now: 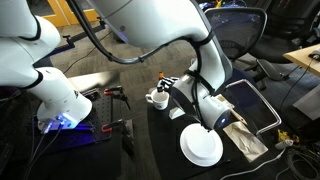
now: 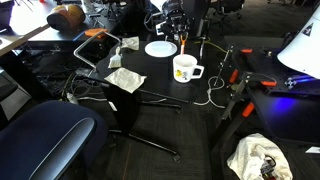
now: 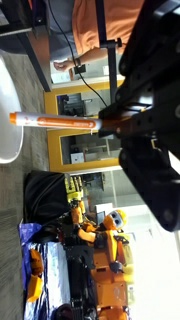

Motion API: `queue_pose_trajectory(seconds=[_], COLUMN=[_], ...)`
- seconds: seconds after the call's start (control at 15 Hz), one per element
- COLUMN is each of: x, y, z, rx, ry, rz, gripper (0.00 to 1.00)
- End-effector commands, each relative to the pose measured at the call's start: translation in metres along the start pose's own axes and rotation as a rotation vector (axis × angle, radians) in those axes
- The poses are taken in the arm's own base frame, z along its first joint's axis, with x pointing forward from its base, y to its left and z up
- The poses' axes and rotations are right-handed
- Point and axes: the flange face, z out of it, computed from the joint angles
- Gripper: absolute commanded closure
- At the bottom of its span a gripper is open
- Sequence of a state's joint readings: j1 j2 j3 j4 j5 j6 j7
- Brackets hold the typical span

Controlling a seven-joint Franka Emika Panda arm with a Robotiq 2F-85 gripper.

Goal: Put the yellow marker in the mug

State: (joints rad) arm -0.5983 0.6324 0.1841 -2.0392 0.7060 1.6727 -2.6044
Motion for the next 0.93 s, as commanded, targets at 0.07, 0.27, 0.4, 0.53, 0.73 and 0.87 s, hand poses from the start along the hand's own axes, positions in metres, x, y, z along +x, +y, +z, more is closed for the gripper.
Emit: queue_pose_trajectory(seconds=[0.07, 0.27, 0.4, 0.53, 0.73, 0.87], x=[-0.015, -0.018, -0.017, -0.013, -0.001, 0.012], y=[-0.006, -0.007, -0.008, -0.008, -0.011, -0.011], z=[0.000, 0.003, 0.003, 0.002, -0.004, -0.008], rx=[0.026, 0.031, 0.032, 0.031, 0.014, 0.000], ry=[0.006, -0.005, -0.013, -0.021, -0.046, -0.064], rz=[0.014, 0.029, 0.035, 0.040, 0.049, 0.051], gripper=[0.97, 0.61, 0.46, 0.31, 0.09, 0.00])
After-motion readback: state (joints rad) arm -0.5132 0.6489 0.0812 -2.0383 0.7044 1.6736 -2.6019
